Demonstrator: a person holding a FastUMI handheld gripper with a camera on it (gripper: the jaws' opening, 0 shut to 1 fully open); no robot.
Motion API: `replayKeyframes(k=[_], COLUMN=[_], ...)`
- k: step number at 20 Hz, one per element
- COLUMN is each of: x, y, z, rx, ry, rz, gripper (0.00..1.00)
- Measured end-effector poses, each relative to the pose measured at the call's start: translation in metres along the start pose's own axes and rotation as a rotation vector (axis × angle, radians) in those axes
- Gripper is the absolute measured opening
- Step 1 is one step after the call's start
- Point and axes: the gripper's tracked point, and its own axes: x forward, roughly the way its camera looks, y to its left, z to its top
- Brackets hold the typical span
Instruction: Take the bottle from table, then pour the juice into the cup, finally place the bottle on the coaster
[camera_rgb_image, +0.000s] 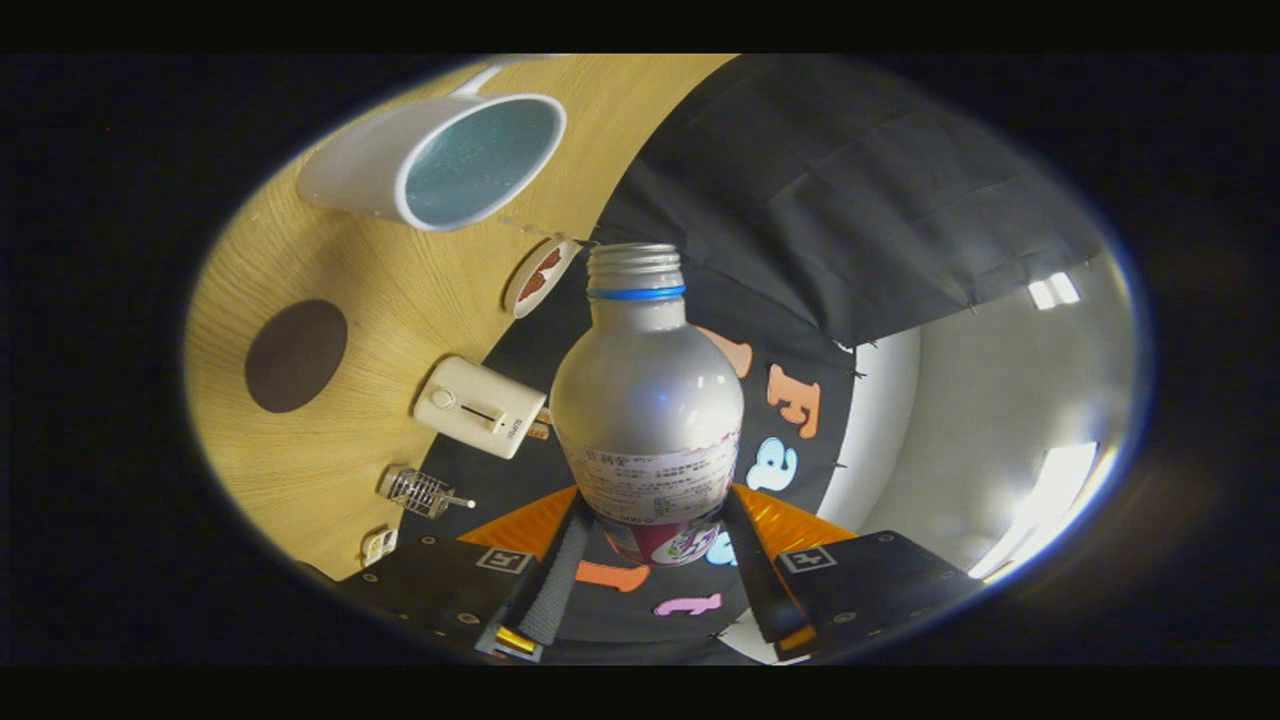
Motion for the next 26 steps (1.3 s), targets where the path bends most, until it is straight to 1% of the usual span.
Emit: replayKeyframes(k=[4, 5, 7, 10, 13, 16, 20, 22, 26], x=[-0.003, -0.005, -0.008, -0.009, -0.009, -0.009, -0.003, 0.000, -0.004], y=[0.021, 0.025, 0.037, 0.056, 0.069, 0.073, 0.070, 0.069, 0.069], z=[0.010, 0.011, 0.013, 0.015, 0.007, -0.002, -0.016, -0.018, -0.012], rx=[0.057, 0.086, 0.176, 0.362, 0.530, 0.727, 1.050, 1.191, 1.450], ry=[-0.010, -0.004, 0.007, 0.029, 0.085, 0.136, 0.212, 0.238, 0.246], rz=[0.053, 0.066, 0.120, 0.204, 0.271, 0.299, 0.311, 0.317, 0.355], gripper=[0.74, 0.74, 0.74, 0.74, 0.75, 0.75, 0.75, 0.75, 0.75])
